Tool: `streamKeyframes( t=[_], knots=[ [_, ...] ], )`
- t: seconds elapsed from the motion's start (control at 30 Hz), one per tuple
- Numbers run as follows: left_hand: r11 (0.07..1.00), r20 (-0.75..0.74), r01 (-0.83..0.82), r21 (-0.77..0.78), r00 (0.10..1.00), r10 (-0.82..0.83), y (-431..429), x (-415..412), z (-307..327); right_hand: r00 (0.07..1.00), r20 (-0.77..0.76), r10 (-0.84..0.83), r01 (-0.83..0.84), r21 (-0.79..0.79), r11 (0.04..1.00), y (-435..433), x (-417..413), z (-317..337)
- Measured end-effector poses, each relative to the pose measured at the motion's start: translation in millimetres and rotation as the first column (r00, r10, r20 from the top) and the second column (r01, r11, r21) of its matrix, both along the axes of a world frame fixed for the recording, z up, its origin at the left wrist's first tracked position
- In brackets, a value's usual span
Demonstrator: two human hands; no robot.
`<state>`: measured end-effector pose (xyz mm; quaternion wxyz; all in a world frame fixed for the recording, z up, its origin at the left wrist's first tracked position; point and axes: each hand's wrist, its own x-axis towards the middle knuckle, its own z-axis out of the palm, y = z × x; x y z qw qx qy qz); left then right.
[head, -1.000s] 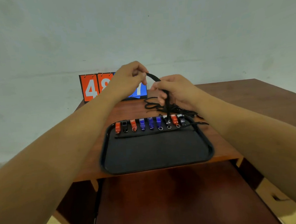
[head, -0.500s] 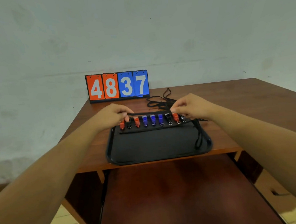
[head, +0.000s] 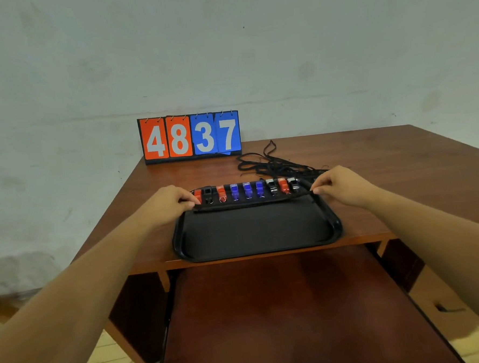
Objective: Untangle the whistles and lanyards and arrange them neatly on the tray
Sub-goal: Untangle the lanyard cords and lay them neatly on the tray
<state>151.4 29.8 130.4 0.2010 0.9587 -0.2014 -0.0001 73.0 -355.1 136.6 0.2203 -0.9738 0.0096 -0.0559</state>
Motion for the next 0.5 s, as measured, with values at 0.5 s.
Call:
streamKeyframes(
  t=[0.5],
  knots=[
    [0.993,0.05,-0.012,0.116,0.999,0.006,-3.8,8.5,-20.2,0.983,0.09,-0.158,0.159,-0.003,0.987,-7.4,11.9,-36.2]
  ],
)
